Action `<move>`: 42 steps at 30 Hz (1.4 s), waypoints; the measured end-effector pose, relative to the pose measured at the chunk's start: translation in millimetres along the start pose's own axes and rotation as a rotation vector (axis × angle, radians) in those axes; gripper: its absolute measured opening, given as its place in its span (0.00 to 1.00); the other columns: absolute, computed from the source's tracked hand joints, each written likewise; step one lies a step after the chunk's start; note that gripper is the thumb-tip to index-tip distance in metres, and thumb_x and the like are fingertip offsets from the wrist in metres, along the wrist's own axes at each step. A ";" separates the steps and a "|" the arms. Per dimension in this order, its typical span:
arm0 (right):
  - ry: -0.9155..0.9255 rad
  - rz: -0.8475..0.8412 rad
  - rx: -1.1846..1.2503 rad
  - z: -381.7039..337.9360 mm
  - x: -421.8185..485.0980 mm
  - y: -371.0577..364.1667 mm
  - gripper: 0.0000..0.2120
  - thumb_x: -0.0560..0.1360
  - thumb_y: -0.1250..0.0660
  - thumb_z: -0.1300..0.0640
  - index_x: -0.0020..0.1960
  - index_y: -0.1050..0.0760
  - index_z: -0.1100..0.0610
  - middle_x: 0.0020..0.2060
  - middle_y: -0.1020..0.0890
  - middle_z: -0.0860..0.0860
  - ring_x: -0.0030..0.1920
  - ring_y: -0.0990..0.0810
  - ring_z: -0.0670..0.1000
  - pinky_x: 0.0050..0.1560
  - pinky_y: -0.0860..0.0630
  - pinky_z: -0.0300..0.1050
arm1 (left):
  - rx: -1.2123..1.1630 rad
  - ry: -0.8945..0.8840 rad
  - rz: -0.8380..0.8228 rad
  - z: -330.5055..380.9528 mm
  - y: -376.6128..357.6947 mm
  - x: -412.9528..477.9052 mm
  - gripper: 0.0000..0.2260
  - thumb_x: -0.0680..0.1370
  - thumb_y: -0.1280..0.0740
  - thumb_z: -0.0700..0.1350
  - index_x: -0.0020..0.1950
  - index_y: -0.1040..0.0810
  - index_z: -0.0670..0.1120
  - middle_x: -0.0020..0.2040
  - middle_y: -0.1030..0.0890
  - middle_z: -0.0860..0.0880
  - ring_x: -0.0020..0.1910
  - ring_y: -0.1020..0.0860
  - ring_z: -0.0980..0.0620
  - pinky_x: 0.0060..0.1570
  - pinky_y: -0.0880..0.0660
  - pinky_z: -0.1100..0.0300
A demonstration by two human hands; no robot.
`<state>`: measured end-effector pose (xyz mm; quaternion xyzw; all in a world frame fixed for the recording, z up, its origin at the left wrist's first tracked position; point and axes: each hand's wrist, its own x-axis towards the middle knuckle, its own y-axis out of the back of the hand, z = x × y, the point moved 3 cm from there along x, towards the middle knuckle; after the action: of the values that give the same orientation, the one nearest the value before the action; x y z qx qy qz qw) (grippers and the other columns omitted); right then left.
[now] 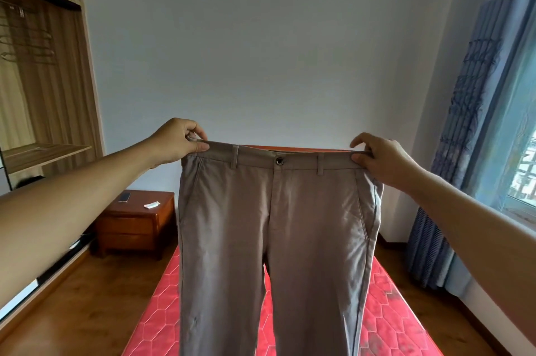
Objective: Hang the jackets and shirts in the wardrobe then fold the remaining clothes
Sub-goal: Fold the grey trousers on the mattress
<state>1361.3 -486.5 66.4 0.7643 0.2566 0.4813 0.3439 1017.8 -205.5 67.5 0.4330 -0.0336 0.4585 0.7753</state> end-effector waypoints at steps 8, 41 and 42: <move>-0.125 -0.147 -0.100 -2.0 3.9 -31.5 0.08 0.79 0.37 0.57 0.46 0.22 0.60 0.42 0.18 0.56 0.44 0.20 0.59 0.41 0.26 0.48 | -0.009 0.227 -0.163 -6.2 -24.1 -5.7 0.08 0.80 0.30 0.44 0.47 0.20 0.40 0.41 0.18 0.42 0.39 0.18 0.45 0.40 0.20 0.53; -0.032 -0.222 0.345 -109.1 -15.8 -77.1 0.07 0.74 0.27 0.58 0.38 0.19 0.56 0.29 0.16 0.54 0.31 0.16 0.53 0.31 0.22 0.47 | -0.716 0.066 -0.241 72.1 -125.7 -53.6 0.18 0.73 0.23 0.42 0.61 0.22 0.45 0.53 0.15 0.46 0.53 0.16 0.52 0.54 0.20 0.60; -0.019 -0.203 0.313 -109.7 -15.1 -77.5 0.07 0.74 0.27 0.56 0.37 0.19 0.54 0.30 0.16 0.53 0.32 0.16 0.54 0.33 0.21 0.48 | -0.661 0.033 -0.229 71.5 -126.1 -54.2 0.20 0.72 0.22 0.40 0.62 0.22 0.46 0.53 0.15 0.46 0.54 0.16 0.52 0.55 0.20 0.59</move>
<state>1250.3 -417.9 31.0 0.7833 0.4009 0.3910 0.2698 1104.6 -318.5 6.9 0.1521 -0.1189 0.3398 0.9205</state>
